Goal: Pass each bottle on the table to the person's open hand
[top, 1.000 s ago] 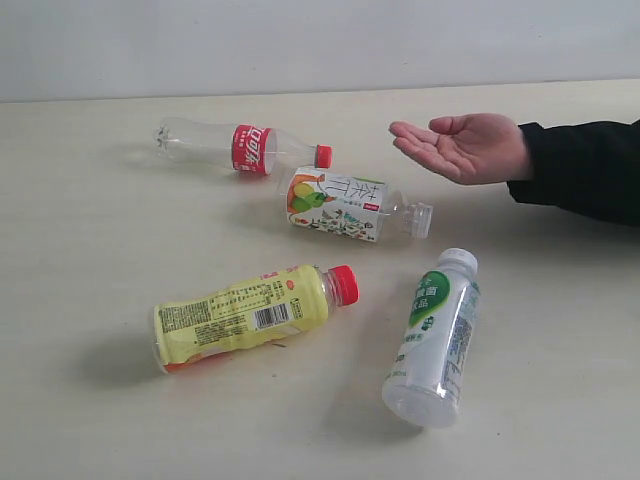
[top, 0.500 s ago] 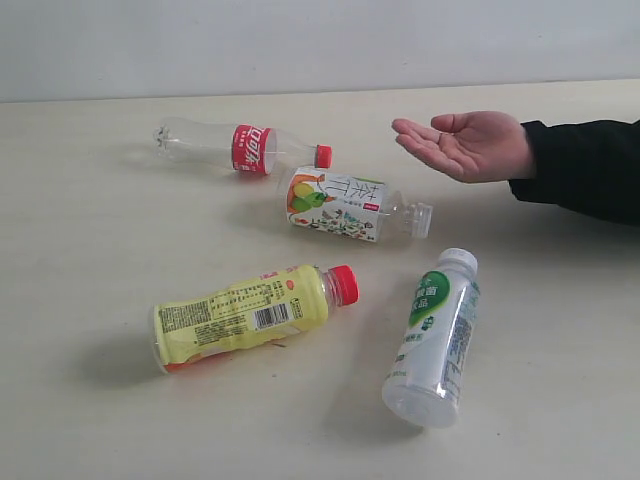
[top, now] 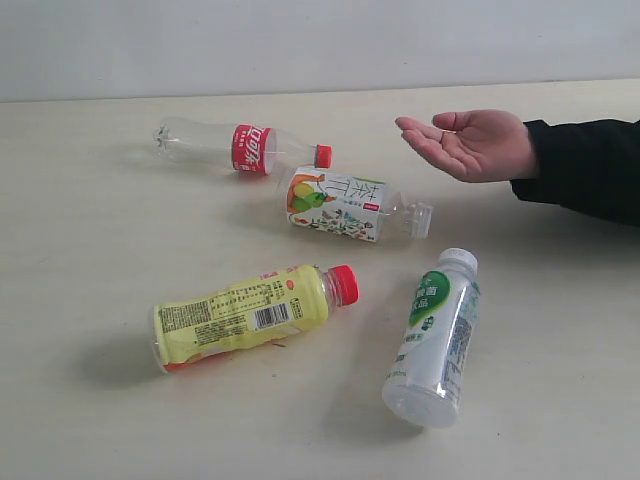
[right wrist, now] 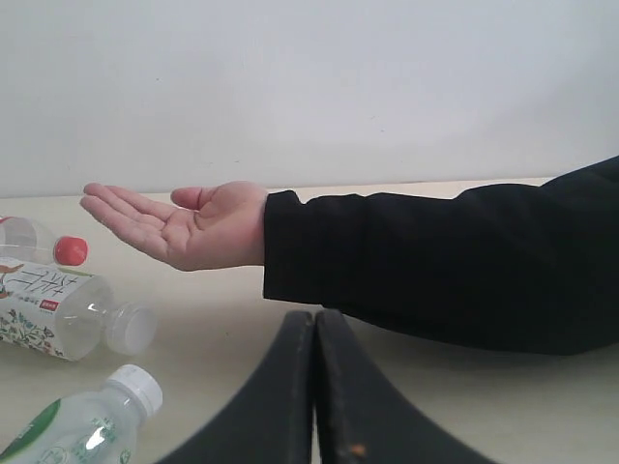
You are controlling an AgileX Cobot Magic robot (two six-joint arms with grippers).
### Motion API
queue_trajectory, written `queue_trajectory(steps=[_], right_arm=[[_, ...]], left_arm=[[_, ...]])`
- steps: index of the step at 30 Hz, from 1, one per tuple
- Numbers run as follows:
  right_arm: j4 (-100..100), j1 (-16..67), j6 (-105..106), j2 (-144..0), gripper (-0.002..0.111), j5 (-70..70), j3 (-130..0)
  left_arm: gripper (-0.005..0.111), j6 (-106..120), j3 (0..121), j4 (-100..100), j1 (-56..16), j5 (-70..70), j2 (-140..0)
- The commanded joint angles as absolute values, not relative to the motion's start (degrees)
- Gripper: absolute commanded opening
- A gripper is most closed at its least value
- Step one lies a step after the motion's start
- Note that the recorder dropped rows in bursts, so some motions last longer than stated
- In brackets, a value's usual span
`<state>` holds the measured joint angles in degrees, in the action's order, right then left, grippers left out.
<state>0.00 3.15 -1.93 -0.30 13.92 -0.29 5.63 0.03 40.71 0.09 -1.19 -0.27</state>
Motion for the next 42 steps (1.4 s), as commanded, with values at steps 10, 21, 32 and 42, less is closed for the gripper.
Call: queue_trajectory(steps=[10, 21, 32, 42], right_arm=[[0.42, 3.34, -1.68, 0.0, 0.0, 13.64, 0.0], [0.42, 3.33, -1.68, 0.0, 0.0, 13.53, 0.0], [0.42, 3.33, -1.68, 0.0, 0.0, 13.53, 0.0], [0.42, 3.33, -1.68, 0.0, 0.0, 13.53, 0.0]], left_arm=[[0.0, -12.13, 17.66, 23.23, -0.18, 19.99, -10.81], [0.0, 2.91, 65.56, 18.66, -0.18, -51.46, -68.63], [0.0, -8.93, 75.95, -3.38, -25.85, -69.96, -88.97], [0.0, -14.22, 78.35, -4.25, -51.65, -57.51, -95.29]])
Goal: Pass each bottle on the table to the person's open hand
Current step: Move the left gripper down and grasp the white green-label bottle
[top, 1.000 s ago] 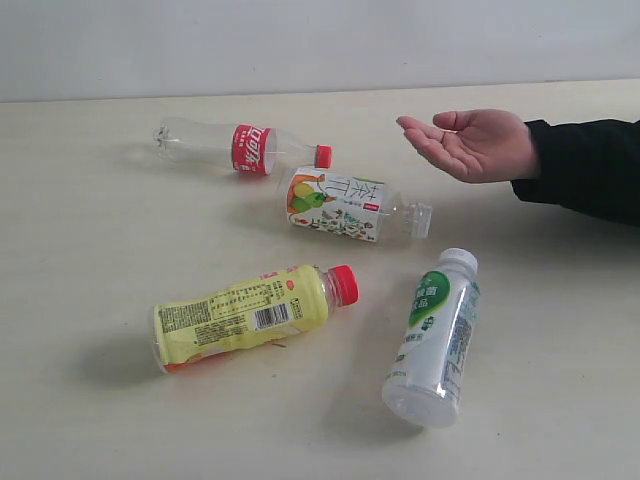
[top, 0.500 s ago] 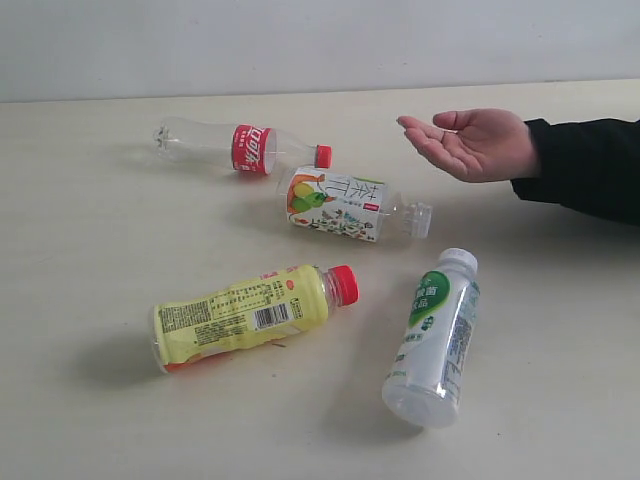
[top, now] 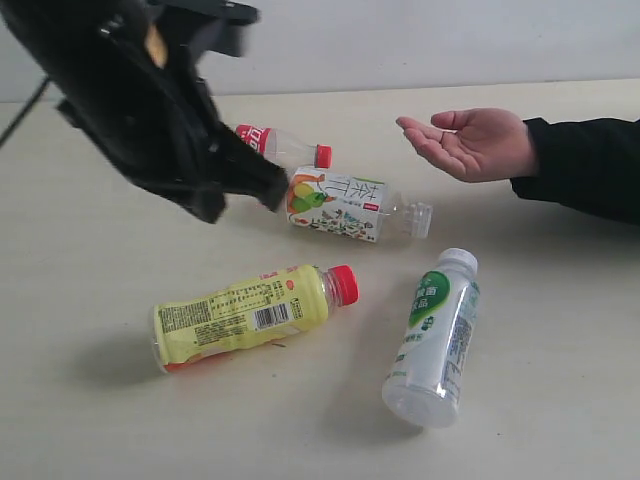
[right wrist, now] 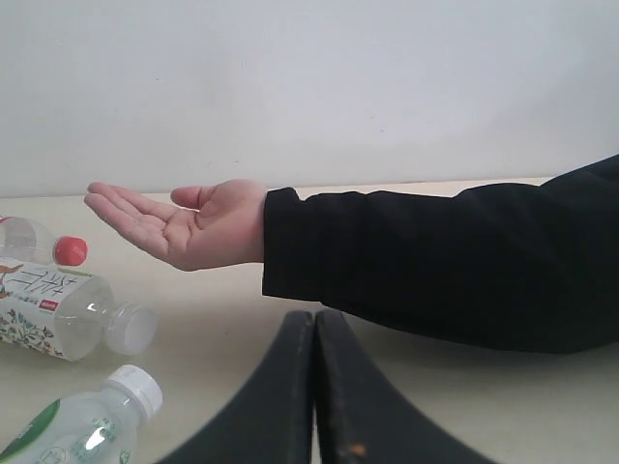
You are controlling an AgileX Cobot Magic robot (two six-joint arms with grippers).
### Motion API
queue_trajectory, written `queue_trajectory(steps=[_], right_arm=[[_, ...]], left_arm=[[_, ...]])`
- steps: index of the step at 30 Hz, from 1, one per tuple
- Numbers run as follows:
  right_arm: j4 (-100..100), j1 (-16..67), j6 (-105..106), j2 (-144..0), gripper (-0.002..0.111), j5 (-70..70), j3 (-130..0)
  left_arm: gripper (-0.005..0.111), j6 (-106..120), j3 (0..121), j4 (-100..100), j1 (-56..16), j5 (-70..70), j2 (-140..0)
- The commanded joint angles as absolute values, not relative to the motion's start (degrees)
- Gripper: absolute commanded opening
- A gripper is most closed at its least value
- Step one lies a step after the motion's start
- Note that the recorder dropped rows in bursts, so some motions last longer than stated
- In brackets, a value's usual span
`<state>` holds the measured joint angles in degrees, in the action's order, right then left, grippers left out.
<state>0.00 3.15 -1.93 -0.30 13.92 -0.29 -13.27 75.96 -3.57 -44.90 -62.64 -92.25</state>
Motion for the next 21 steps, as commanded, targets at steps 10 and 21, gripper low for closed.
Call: queue_trajectory(steps=[10, 21], right_arm=[[0.42, 3.33, -1.68, 0.0, 0.0, 13.53, 0.0], [0.42, 3.33, -1.68, 0.0, 0.0, 13.53, 0.0]], left_arm=[[0.028, -14.22, 89.86, -1.97, -59.71, -59.99, -109.26], [0.077, -14.63, 101.56, 2.75, -61.25, -62.47, -122.11]])
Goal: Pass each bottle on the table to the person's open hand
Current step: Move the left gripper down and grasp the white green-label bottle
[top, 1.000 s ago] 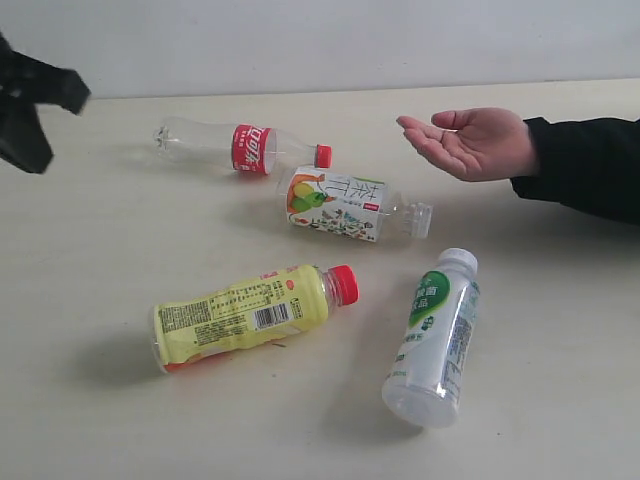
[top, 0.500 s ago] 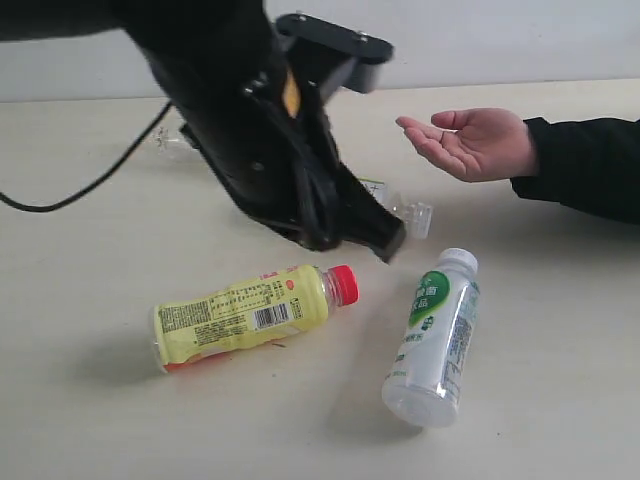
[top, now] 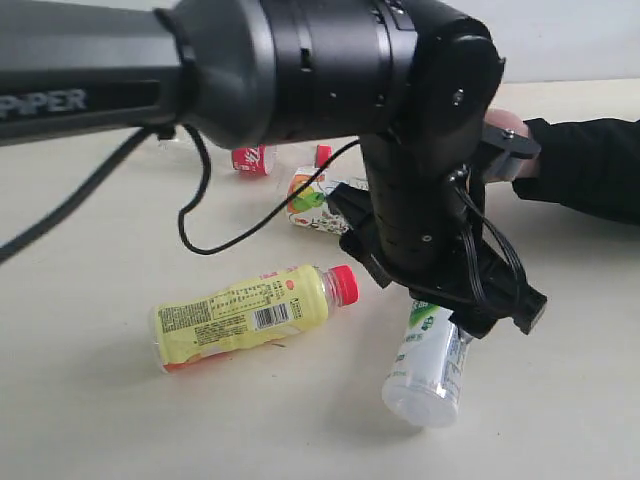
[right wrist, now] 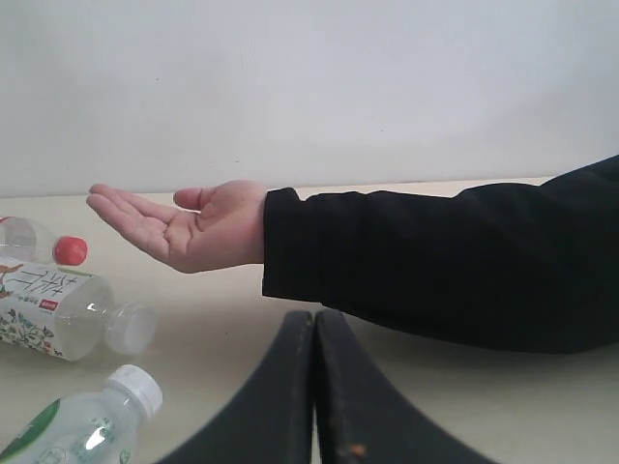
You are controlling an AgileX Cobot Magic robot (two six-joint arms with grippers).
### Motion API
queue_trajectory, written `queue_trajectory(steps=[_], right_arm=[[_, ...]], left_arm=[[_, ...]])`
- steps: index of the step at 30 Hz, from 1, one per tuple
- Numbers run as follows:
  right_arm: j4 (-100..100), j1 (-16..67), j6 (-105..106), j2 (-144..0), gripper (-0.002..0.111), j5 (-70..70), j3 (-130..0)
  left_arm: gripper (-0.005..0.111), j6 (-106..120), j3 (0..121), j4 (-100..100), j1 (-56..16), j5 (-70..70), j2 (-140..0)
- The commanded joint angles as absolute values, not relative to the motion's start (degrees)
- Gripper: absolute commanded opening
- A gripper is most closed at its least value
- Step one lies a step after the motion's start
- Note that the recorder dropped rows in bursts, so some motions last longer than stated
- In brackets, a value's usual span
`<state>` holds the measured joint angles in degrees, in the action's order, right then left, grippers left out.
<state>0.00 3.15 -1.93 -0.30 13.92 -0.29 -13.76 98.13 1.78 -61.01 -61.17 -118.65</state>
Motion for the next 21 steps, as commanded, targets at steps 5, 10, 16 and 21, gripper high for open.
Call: queue_trajectory(steps=[5, 10, 16, 21], right_arm=[[0.42, 3.33, -1.68, 0.0, 0.0, 13.53, 0.0], [0.42, 3.33, -1.68, 0.0, 0.0, 13.53, 0.0], [0.42, 3.33, -1.68, 0.0, 0.0, 13.53, 0.0], [0.42, 3.33, -1.68, 0.0, 0.0, 13.53, 0.0]], left_arm=[[0.077, -14.77, 105.38, 1.93, -61.25, -61.59, -127.64], [0.077, -15.51, 106.17, -4.18, -61.25, -61.36, -130.65], [0.077, -17.09, 106.17, -3.96, -61.25, -59.65, -132.82], [0.077, -18.65, 106.17, -3.96, -61.25, -59.86, -132.82]])
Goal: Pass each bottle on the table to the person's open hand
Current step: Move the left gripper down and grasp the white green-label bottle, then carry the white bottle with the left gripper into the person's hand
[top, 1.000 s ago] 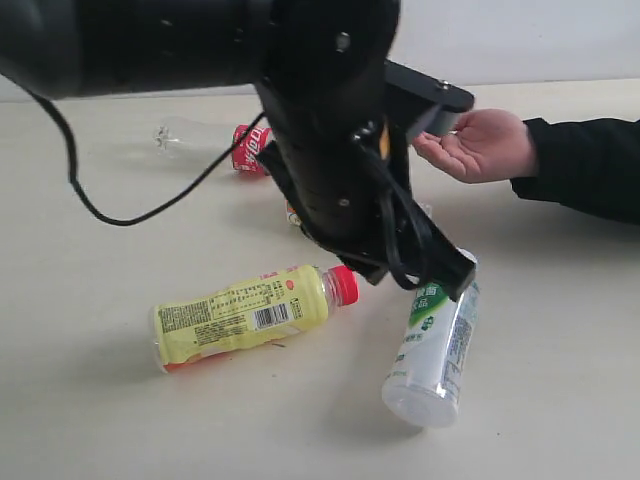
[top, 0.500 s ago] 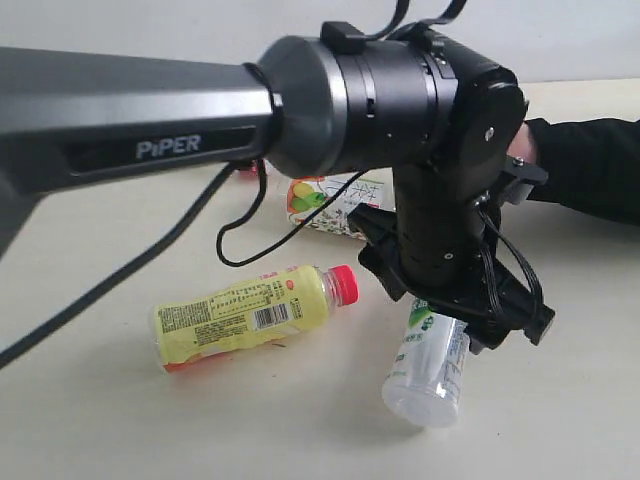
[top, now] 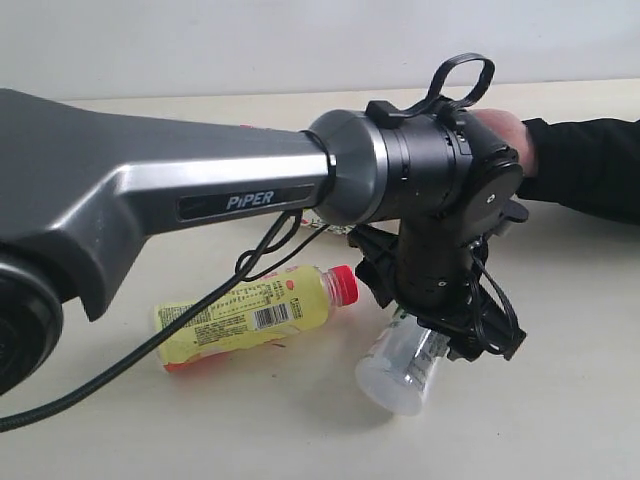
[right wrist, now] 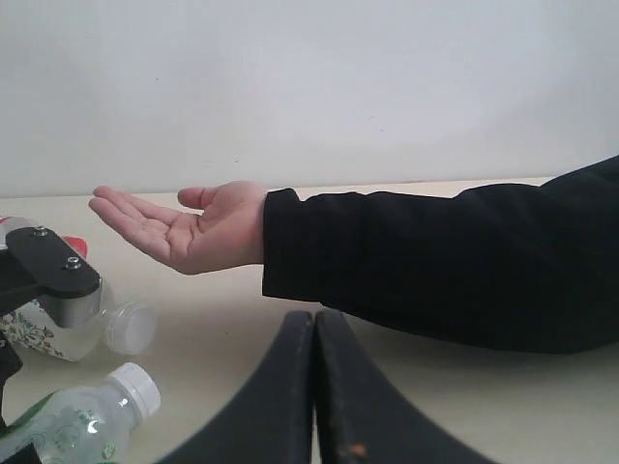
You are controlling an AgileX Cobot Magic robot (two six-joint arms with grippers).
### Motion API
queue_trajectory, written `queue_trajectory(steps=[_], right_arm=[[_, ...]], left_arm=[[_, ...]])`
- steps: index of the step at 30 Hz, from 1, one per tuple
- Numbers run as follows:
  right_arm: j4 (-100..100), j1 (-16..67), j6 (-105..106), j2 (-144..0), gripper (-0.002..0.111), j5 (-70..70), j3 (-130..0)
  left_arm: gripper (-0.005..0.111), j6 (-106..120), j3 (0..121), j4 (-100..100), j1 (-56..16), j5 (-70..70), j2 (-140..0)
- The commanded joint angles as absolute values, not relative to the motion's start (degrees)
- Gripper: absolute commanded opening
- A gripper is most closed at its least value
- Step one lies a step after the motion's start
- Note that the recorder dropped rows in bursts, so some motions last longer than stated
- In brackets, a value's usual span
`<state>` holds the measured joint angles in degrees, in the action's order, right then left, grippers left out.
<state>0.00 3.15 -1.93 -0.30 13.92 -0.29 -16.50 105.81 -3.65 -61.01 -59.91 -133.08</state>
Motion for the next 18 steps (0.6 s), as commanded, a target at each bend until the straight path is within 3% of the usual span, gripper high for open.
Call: queue_trajectory(steps=[1, 12, 14, 17, 18], right_arm=[[0.42, 3.33, -1.68, 0.0, 0.0, 13.53, 0.0], [0.42, 3.33, -1.68, 0.0, 0.0, 13.53, 0.0], [0.42, 3.33, -1.68, 0.0, 0.0, 13.53, 0.0], [0.42, 3.33, -1.68, 0.0, 0.0, 13.53, 0.0], [0.42, 3.33, -1.68, 0.0, 0.0, 13.53, 0.0]], left_arm=[[0.077, -18.63, 106.17, -3.88, -61.25, -59.86, -132.82], [0.039, -19.31, 106.17, -2.72, -61.25, -59.86, -132.82], [0.028, -19.31, 106.17, -2.64, -61.25, -60.15, -132.82], [0.0, -18.3, 106.17, -2.49, -61.25, -62.26, -132.29], [0.0, -18.29, 106.17, -2.49, -61.25, -62.66, -131.94]])
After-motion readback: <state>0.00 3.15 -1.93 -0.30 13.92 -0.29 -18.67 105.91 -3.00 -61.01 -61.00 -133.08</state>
